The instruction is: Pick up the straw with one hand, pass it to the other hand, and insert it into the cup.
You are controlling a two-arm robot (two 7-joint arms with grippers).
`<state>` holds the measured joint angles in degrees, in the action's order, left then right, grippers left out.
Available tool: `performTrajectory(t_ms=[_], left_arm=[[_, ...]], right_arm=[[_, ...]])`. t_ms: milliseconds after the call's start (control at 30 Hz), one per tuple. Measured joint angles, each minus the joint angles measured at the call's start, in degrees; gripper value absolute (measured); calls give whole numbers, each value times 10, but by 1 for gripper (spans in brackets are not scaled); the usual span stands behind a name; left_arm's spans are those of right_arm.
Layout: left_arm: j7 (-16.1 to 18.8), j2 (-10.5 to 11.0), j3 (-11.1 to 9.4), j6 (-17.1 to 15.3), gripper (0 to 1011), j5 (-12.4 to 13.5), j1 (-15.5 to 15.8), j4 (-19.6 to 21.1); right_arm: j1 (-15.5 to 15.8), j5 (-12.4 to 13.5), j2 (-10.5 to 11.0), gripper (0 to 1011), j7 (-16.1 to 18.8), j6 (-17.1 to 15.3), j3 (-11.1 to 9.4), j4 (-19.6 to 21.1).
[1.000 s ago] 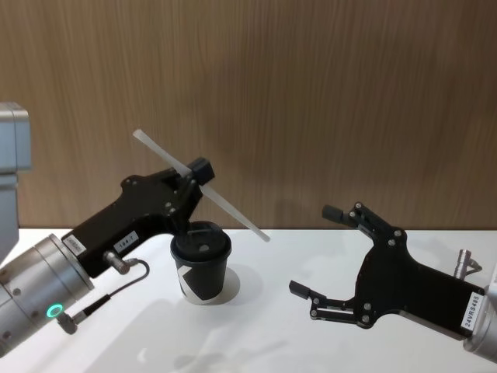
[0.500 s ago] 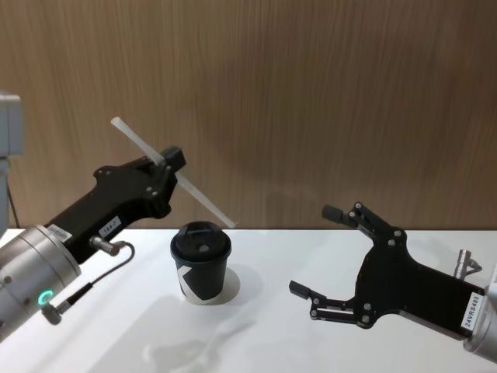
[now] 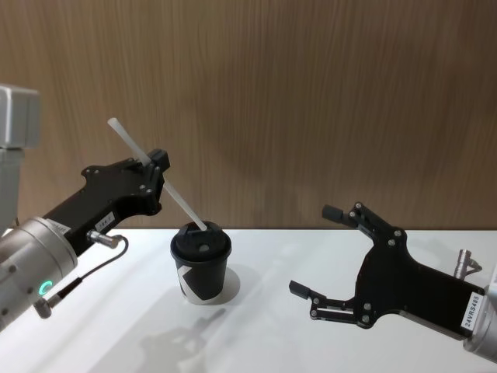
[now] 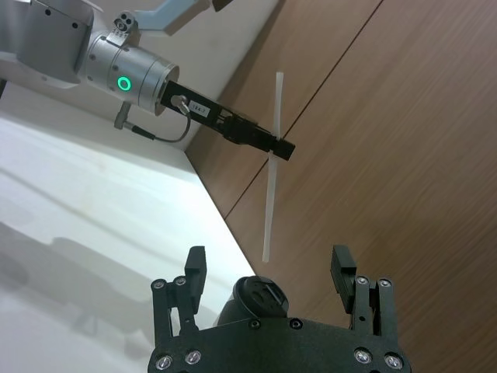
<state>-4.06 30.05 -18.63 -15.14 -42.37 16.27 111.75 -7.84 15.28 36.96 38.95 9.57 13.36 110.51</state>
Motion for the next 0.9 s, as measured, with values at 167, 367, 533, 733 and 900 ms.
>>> performTrajectory(t_ms=[167, 367, 533, 733, 900], left_arm=[[11, 1, -7, -23, 7, 10, 13, -4], [18, 0, -14, -47, 6, 17, 26, -11], [23, -2, -21, -68, 7, 24, 40, -20], [25, -5, -27, -84, 7, 31, 53, -32], [25, -10, -31, -93, 6, 36, 63, -41]], right_arm=[[0, 0, 0, 1001, 0, 0, 0, 0], [0, 0, 0, 1001, 0, 0, 0, 0], [0, 0, 0, 1001, 0, 0, 0, 0], [0, 0, 0, 1001, 0, 0, 0, 0], [0, 0, 0, 1001, 0, 0, 0, 0]])
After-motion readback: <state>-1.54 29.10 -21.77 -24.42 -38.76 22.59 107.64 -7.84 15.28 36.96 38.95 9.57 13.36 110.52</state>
